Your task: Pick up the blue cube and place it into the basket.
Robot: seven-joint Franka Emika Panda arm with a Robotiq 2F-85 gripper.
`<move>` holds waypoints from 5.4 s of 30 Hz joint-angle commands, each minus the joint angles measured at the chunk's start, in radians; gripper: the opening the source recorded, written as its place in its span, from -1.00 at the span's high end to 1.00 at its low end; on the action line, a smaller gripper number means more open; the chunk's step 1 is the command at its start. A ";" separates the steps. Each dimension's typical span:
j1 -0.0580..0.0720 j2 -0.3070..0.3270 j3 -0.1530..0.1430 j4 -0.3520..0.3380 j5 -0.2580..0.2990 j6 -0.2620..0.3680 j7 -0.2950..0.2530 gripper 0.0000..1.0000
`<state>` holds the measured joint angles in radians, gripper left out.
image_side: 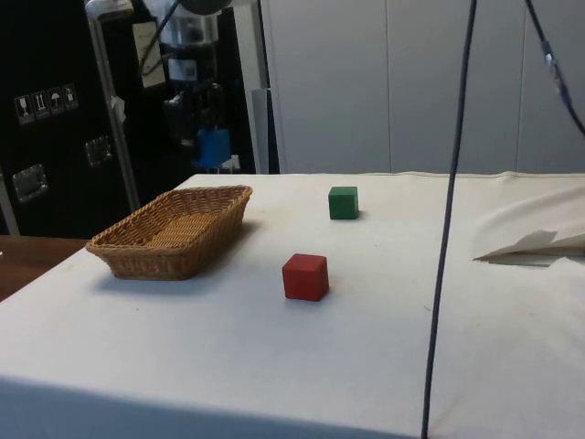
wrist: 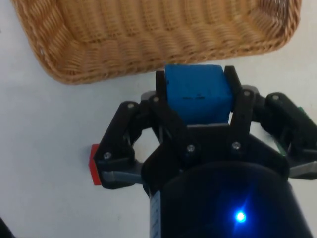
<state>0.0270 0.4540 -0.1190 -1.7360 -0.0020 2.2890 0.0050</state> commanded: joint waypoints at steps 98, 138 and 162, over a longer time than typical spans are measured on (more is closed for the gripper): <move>-0.017 0.455 0.031 0.419 0.189 0.077 -0.117 0.07; 0.025 0.350 0.024 0.415 0.111 -0.113 -0.108 -1.00; 0.029 0.246 0.020 0.399 0.053 -0.244 -0.109 -1.00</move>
<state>0.0550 0.7170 -0.0970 -1.3190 0.0540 2.0400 -0.1050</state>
